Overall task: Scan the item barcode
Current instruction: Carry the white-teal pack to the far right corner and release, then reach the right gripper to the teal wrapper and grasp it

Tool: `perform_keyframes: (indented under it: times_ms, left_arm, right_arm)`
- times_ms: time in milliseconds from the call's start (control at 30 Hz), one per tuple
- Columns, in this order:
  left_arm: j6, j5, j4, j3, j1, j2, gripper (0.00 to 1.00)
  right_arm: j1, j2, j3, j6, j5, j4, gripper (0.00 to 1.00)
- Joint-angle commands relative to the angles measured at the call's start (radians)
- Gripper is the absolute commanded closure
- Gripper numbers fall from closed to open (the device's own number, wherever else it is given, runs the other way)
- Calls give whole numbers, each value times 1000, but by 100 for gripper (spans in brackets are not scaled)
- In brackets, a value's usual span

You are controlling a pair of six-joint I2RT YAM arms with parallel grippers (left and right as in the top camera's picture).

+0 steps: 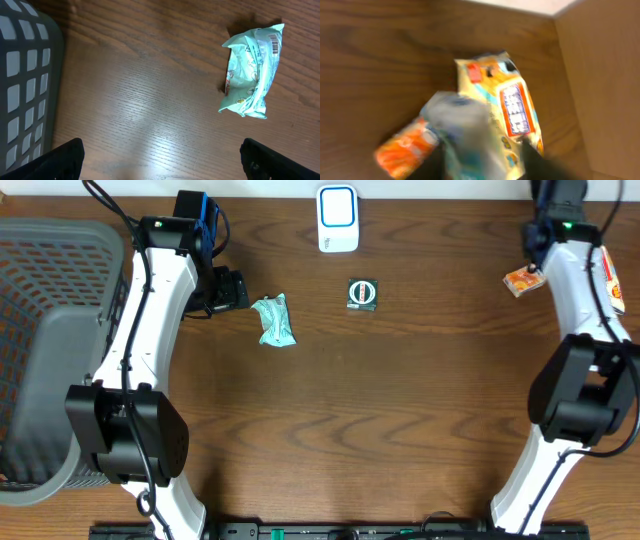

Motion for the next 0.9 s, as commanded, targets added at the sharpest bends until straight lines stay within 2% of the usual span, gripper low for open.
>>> perform_keyframes:
  times_ms: [0,167,267,533,600,867]
  left_arm:
    - [16,-13,-3,-10,3,-2,2]
    - [16,-13,-3,-10,3,-2,2]
    - [16,-13,-3,-10,3,-2,2]
    - [16,-13,-3,-10,3,-2,2]
    - [16,-13,-3,-10,3,-2,2]
    - [16,-13,-3,-10,3,-2,2]
  right_arm:
    - [-34,1,3,110,-55,-20,1]
    - [-47,1,3,111,-246,-44,1]
    - [-42,1,3,111,-439,-59,1]
    - [8,2,3,111,-1128,-140,1]
    - [32,1,3,111,-1201,-177,1]
    - [169,1,3,157,-1276,-254,1]
